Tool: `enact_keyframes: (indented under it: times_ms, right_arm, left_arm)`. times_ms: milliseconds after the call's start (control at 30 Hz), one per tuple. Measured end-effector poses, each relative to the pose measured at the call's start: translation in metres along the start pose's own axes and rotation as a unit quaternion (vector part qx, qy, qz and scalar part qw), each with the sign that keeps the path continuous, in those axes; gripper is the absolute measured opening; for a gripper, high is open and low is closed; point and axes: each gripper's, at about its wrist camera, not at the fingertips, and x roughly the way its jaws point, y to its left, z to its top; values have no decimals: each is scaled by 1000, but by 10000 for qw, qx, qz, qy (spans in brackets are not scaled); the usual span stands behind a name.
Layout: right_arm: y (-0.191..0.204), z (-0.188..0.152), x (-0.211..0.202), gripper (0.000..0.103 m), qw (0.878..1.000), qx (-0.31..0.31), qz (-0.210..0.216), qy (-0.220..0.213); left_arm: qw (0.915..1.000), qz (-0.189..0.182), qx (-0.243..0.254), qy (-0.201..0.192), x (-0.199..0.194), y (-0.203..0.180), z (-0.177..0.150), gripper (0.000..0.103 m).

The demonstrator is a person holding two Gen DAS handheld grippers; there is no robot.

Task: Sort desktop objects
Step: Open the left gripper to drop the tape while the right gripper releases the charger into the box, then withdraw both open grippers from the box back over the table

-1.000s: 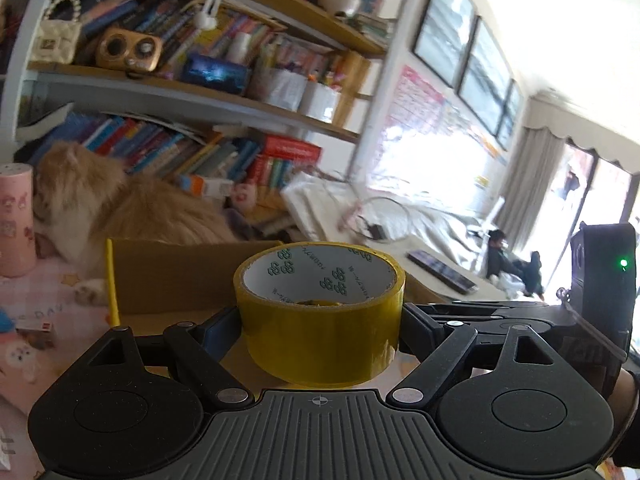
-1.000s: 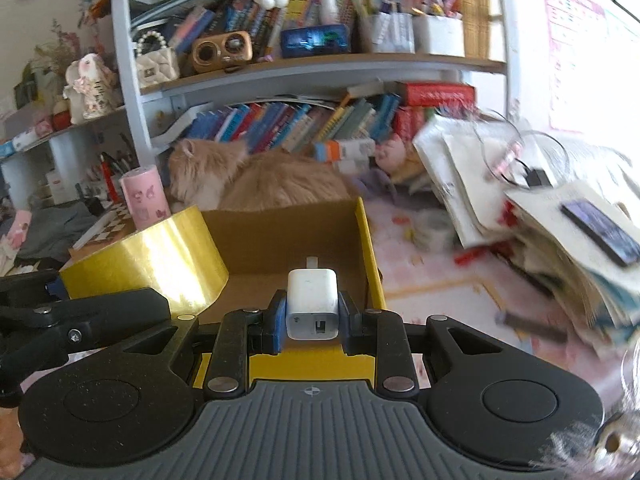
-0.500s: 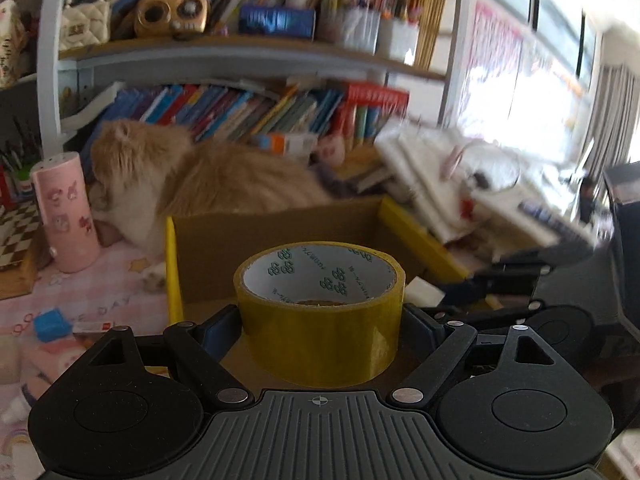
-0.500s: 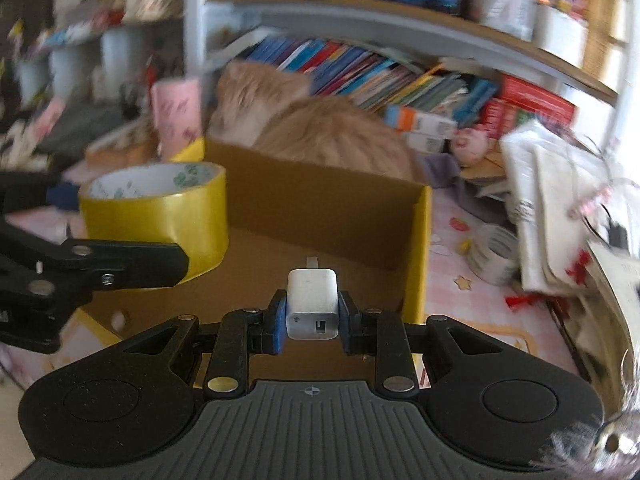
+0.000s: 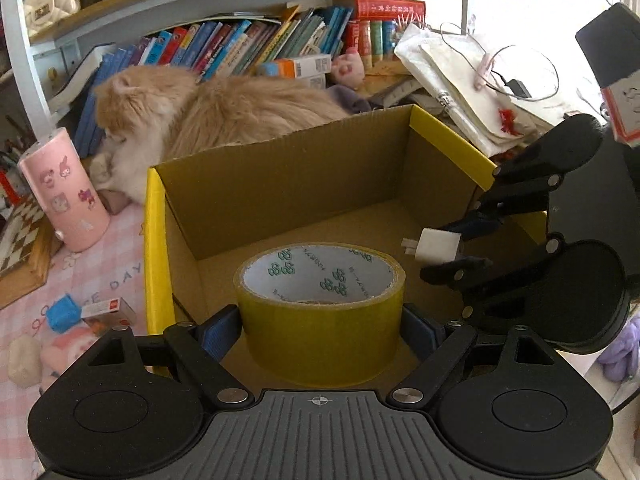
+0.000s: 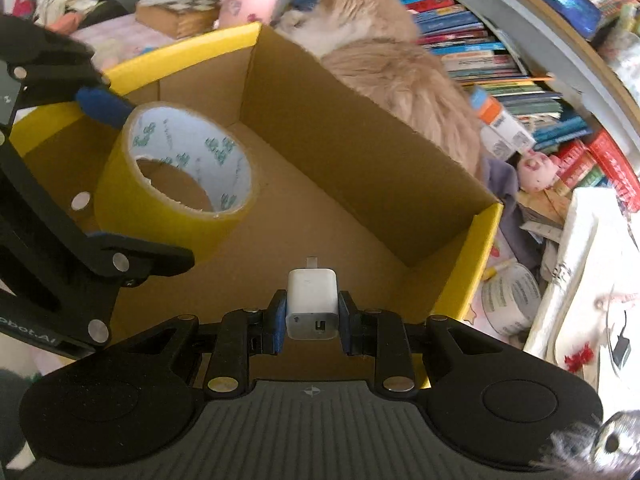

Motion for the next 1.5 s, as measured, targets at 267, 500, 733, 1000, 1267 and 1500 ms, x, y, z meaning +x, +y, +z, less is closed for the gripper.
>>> enact_keyframes:
  times_ms: [267, 500, 733, 1000, 1267, 1500]
  right_arm:
    - [-5, 2, 10, 23, 9989, -32, 432, 156]
    - [-13, 6, 17, 23, 9983, 90, 581, 33]
    - [-12, -2, -10, 33, 9947, 579, 605, -603]
    - [-19, -9, -58, 46, 9782, 1422, 370, -1464]
    - [-7, -25, -96, 60, 9593, 2094, -85, -1891]
    - [16, -38, -111, 67, 9432, 2598, -599, -1982]
  left_arm:
    - [9999, 93, 14, -80, 0, -3, -1, 87]
    - [9994, 119, -147, -302, -8, -2, -2, 88]
    - [9942, 51, -396, -997, -40, 1, -4, 91]
    - [9847, 38, -741, -1575, -78, 7, -10, 92]
    - [9747, 140, -1230, -1864, -104, 23, -29, 96]
    - [9749, 213, -1093, -1926, -123, 37, -48, 97]
